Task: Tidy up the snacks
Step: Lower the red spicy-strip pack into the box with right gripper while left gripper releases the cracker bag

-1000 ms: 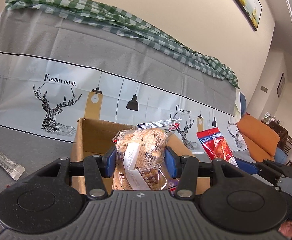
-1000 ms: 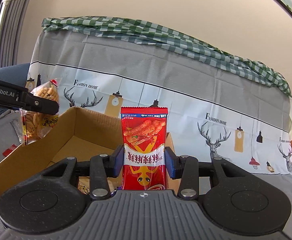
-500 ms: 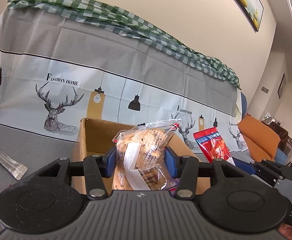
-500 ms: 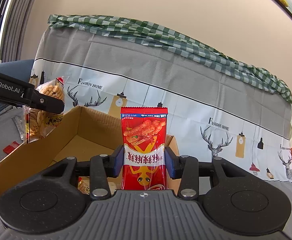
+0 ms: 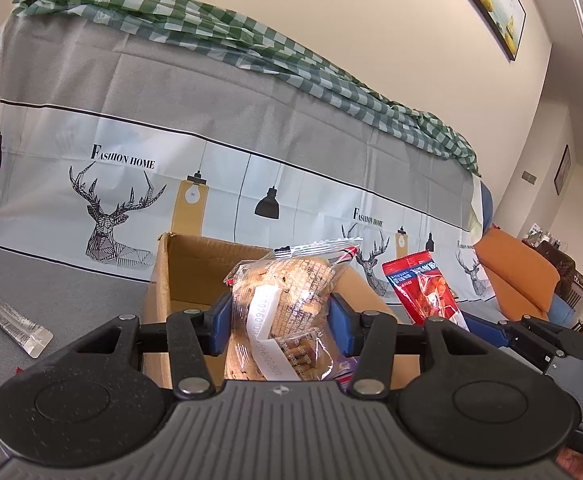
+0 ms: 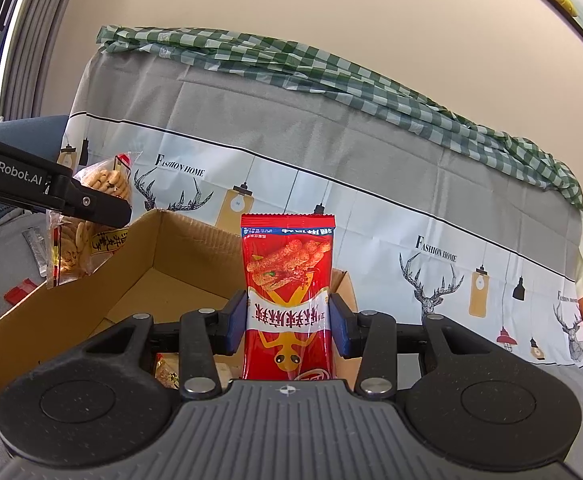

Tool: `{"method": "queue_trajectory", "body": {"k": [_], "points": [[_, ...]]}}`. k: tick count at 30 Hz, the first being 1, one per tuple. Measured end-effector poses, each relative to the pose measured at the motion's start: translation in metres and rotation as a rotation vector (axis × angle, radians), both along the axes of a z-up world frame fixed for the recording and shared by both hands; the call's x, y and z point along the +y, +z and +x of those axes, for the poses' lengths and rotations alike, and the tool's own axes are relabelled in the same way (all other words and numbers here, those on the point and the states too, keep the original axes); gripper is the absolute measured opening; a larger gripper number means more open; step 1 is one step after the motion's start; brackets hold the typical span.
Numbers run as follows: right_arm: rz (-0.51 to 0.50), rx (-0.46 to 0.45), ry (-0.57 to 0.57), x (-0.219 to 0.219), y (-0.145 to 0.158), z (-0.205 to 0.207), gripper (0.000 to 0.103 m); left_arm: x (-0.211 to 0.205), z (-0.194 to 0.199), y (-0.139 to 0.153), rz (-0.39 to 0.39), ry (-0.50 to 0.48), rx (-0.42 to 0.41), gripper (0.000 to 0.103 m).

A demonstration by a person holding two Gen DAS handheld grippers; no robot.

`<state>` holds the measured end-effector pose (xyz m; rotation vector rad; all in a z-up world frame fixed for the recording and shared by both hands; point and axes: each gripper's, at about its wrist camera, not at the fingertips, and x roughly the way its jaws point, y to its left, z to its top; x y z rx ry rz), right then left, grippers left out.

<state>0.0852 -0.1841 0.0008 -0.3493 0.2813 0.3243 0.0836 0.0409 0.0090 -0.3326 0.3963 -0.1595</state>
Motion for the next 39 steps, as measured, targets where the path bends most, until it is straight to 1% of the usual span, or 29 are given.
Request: {"method": "queue_trajectory", "body": {"k": [29,35,36,37,38,39], "points": [[-0.002,-0.010,-0.007,0.004,-0.004,0.000,0.044,-0.007,0.001,-0.002,0.001,-0.018,-0.004,0.055],[-0.003,-0.012,-0.008,0.005,-0.005,0.000,0.045,-0.008,0.000,-0.002,-0.011,-0.042,-0.007,0.055],[-0.003,-0.012,-0.008,0.005,-0.005,0.000,0.045,-0.009,0.001,-0.002,-0.016,-0.055,-0.004,0.063],[-0.003,-0.011,-0.009,0.006,-0.005,-0.001,0.050,-0.010,0.002,-0.002,-0.016,-0.065,0.000,0.069],[-0.007,-0.005,-0.010,0.006,-0.006,0.000,0.055,-0.012,0.002,-0.002,-0.009,-0.064,-0.003,0.081],[-0.019,-0.011,-0.016,0.008,-0.007,0.000,0.064,-0.013,0.001,-0.001,0.003,-0.057,-0.012,0.084]]}}
